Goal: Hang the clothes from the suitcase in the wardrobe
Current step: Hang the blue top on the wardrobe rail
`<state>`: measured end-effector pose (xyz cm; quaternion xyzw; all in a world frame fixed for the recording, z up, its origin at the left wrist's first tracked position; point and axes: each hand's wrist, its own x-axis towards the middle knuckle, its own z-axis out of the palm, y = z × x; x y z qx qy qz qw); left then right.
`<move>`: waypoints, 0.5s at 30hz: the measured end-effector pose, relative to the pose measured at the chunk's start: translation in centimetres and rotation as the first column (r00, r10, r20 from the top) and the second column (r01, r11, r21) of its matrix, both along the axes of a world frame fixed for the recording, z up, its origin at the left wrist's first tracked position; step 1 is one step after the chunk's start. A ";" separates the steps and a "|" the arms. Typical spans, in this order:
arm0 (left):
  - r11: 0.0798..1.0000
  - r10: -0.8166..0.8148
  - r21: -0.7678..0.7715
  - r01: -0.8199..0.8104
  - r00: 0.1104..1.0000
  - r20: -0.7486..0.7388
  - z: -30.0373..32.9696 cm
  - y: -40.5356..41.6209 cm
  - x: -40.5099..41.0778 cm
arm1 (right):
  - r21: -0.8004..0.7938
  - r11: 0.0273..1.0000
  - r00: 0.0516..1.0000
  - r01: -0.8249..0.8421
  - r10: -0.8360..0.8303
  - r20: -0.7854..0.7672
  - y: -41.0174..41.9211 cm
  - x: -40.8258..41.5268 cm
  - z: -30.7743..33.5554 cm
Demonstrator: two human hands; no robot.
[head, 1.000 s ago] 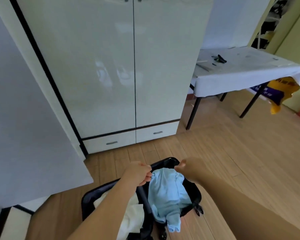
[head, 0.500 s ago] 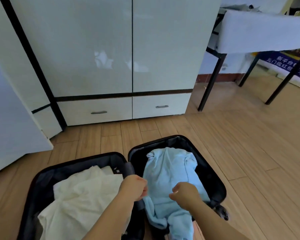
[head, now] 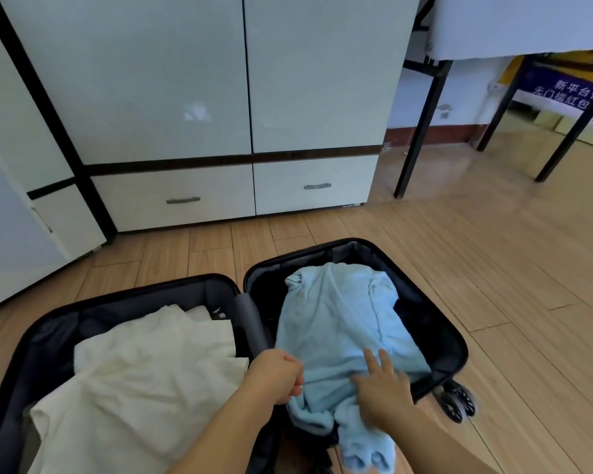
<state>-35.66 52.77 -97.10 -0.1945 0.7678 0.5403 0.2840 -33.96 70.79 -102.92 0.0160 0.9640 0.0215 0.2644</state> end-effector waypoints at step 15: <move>0.998 -0.047 0.023 0.050 0.991 -0.125 3.2 -1.5 -0.2 | -0.126 0.990 0.996 -0.063 0.070 0.050 0.3 -1.2 -0.2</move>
